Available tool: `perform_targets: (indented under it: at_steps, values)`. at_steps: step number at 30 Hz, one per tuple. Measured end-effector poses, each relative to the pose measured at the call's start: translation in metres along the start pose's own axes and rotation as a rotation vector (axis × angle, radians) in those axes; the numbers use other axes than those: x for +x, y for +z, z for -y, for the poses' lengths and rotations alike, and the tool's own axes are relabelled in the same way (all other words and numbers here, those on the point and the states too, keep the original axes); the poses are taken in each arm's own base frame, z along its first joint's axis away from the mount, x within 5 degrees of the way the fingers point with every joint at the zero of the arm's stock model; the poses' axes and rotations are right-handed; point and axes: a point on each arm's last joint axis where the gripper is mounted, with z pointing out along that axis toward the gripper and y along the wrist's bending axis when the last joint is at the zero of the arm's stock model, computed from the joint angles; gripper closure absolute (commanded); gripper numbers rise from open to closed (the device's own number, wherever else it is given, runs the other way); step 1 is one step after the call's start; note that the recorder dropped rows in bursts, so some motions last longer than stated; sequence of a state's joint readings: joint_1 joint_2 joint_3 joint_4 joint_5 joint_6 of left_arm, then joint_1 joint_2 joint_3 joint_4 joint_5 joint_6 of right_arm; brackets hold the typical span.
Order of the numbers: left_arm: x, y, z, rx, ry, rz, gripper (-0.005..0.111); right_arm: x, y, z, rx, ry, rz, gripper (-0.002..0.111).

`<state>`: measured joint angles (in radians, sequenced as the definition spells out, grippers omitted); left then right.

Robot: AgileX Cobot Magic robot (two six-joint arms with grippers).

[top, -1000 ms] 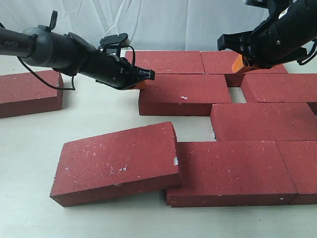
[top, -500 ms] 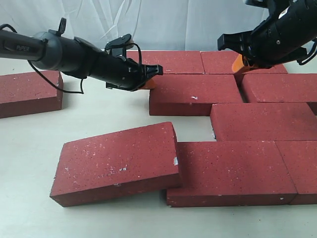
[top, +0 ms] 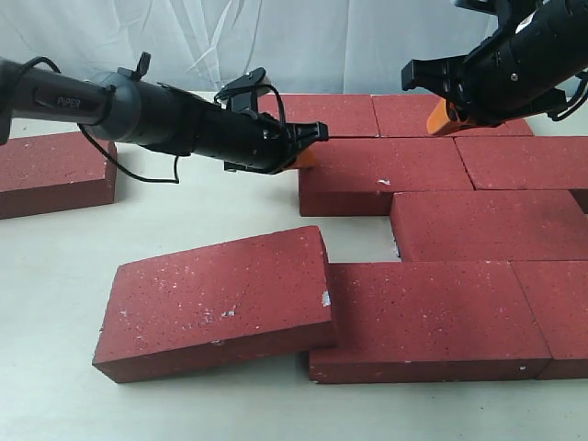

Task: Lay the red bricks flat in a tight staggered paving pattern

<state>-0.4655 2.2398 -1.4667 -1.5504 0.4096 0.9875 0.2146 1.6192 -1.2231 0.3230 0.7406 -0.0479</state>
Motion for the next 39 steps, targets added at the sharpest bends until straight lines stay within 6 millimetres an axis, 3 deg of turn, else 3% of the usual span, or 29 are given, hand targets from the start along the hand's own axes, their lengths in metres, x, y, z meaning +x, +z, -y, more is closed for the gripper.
perform_targets:
  at_steps: [8, 15, 23, 29, 35, 39]
  values:
    - [0.0, -0.001, 0.001, 0.035, 0.005, -0.018, 0.107, 0.0, 0.0, 0.0, 0.0, 0.0, 0.0, 0.109]
    - [-0.018, -0.022, -0.015, 0.113, -0.02, -0.027, 0.107, 0.0, 0.0, -0.001, -0.011, 0.012, 0.001, 0.109]
    - [-0.044, -0.08, -0.028, 0.172, -0.095, -0.131, 0.107, 0.0, 0.0, -0.001, -0.013, 0.014, -0.005, 0.109]
    - [-0.052, -0.127, -0.022, 0.119, -0.02, -0.238, 0.107, 0.002, 0.0, -0.001, -0.014, 0.011, -0.027, 0.109]
    - [-0.047, -0.177, -0.006, -0.073, 0.136, -0.288, 0.107, 0.006, 0.0, -0.002, -0.016, 0.011, -0.063, 0.109]
    - [-0.037, -0.204, 0.002, -0.157, 0.199, -0.232, 0.107, 0.008, 0.0, -0.003, -0.02, -0.012, -0.087, 0.109]
